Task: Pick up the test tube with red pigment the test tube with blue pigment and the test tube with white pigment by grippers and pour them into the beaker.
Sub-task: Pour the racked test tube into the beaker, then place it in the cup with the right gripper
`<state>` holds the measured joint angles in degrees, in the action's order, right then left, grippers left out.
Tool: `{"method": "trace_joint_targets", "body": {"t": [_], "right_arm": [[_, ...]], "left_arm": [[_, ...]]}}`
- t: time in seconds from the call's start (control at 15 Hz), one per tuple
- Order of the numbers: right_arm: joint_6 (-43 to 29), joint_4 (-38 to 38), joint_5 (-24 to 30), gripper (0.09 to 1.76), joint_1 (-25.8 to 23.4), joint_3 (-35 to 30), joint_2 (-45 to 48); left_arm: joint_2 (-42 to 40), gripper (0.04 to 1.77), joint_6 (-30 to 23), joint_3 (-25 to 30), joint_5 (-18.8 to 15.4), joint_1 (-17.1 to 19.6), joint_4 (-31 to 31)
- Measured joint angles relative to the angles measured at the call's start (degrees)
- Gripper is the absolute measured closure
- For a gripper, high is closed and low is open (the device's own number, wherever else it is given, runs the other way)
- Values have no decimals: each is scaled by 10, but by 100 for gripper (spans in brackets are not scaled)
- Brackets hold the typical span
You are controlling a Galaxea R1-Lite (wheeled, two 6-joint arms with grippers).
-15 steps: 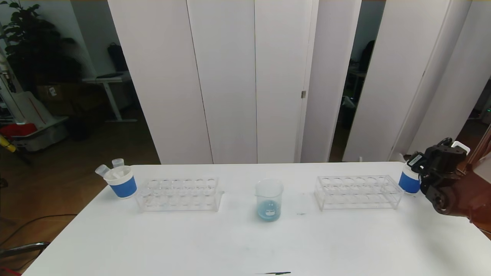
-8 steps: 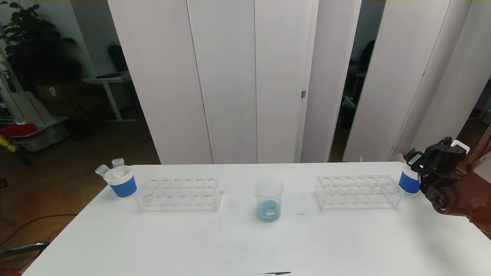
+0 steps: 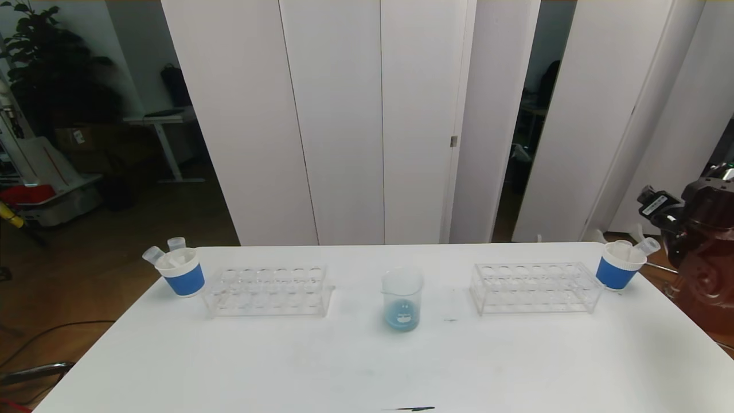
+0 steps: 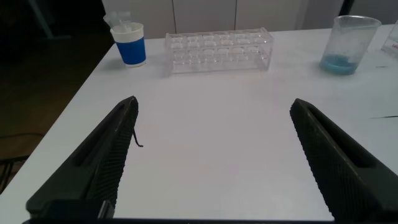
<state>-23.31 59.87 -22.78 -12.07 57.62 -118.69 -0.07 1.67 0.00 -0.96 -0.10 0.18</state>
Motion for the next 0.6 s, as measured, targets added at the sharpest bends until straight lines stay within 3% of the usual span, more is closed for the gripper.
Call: {"method": "trace_joint_targets", "body": {"t": [0.4, 0.6], "right_arm": [[34, -130, 128, 10, -6, -138, 296], [89, -159, 182, 10, -3, -251, 441]], "left_arm": [[0, 7, 0, 0, 0, 0, 0], [0, 7, 0, 0, 0, 0, 0]]}}
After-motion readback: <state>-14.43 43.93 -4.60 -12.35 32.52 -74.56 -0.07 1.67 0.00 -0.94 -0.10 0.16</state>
